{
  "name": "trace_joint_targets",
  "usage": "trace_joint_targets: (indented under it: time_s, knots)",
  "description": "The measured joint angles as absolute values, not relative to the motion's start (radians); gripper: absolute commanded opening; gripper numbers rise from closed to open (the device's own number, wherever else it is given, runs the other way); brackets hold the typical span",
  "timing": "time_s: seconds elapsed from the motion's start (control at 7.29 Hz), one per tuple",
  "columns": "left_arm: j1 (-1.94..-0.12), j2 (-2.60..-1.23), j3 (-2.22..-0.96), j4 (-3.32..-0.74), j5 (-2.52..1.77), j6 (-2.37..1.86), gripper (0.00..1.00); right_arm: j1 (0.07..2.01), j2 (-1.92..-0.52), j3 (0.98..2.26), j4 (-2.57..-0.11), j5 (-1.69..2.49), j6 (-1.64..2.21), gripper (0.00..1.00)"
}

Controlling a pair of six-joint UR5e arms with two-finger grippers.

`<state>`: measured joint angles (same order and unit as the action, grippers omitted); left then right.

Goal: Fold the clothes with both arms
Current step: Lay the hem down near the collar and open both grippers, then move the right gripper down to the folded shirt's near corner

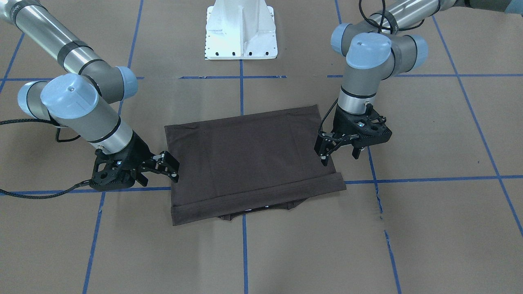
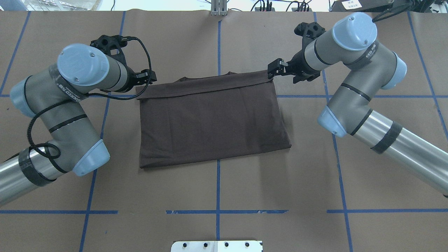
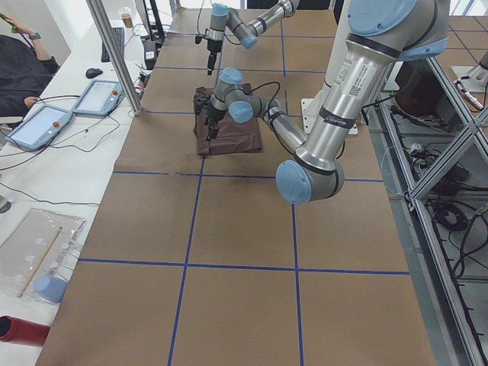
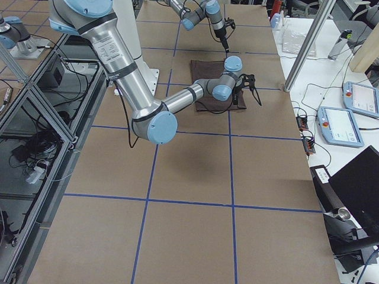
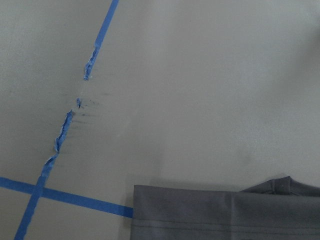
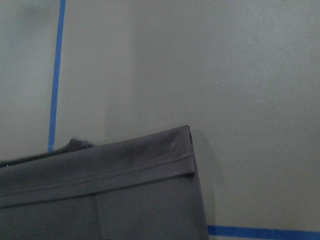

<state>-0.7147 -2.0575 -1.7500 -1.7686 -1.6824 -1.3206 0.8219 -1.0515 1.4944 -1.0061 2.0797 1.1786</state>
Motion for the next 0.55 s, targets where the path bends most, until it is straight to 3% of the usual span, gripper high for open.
trace_joint_targets:
  time_s: [0.27,0.41,0.55]
  knots:
    - [-0.715,-2.056,-1.832,-1.681,-1.707,-1.325,1.00,0.758,-1.128,1.583,-1.015,2.069,1.231,0.91]
    - [-0.714,-2.057,-1.844,-1.670,-1.715,-1.327,1.00,0.717,-1.147,1.597,-1.031,2.048,1.243,0.81]
    - [-0.713,-2.058,-1.851,-1.666,-1.718,-1.329,1.00,0.683,-1.155,1.603,-1.060,2.029,1.248,0.59]
